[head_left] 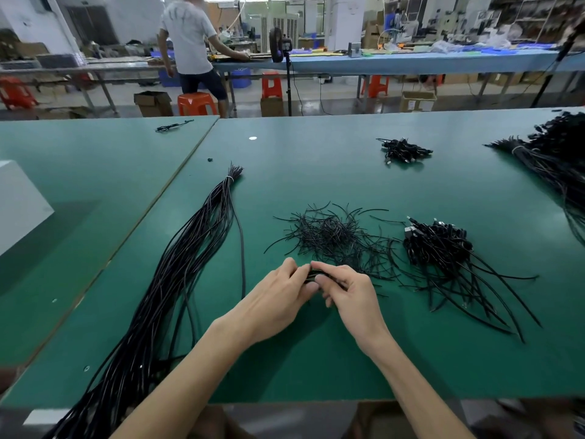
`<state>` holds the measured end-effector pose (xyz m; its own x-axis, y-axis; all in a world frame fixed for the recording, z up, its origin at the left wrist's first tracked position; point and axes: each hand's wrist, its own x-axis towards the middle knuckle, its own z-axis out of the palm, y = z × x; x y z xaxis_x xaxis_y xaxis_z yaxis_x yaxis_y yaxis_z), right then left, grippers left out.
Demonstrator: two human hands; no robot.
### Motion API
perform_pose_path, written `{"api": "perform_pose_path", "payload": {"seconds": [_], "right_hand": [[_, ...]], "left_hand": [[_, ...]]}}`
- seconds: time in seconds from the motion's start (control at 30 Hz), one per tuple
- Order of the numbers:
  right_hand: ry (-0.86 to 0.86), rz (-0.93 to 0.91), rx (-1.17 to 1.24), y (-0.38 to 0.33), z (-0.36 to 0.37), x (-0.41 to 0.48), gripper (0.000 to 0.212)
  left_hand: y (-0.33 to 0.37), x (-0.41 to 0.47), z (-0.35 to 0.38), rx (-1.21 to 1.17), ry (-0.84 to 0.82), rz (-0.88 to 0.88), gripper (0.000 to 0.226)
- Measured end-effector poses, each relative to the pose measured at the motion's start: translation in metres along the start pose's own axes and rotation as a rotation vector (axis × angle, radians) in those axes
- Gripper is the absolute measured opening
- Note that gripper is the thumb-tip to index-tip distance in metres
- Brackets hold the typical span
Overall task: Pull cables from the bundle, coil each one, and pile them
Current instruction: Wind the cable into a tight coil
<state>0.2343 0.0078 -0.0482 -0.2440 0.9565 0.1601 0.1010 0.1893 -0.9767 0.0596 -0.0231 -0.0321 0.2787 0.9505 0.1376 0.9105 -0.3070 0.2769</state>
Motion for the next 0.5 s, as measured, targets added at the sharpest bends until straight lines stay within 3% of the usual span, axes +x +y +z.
{"api": "perform_pose_path", "payload": {"seconds": [0.13,0.23,0.33,0.5], "right_hand": [[-0.015,0.047,0.148,0.002,-0.001,-0.001,0.022],[-0.038,0.067,0.212,0.002,0.000,-0.002,0.020],[-0.056,0.054,0.149,0.001,0.003,-0.001,0.019],[0.068,-0.052,-0.066,-0.006,0.003,0.000,0.013]], "left_hand": [[-0.004,-0.002,0.003,0.180,0.061,0.104,0.058],[-0.007,-0.004,0.008,0.178,0.168,0.142,0.049],[-0.011,-0.005,0.013,0.178,0.275,0.119,0.035],[-0.015,-0.007,0.017,0.183,0.342,0.020,0.038]]}}
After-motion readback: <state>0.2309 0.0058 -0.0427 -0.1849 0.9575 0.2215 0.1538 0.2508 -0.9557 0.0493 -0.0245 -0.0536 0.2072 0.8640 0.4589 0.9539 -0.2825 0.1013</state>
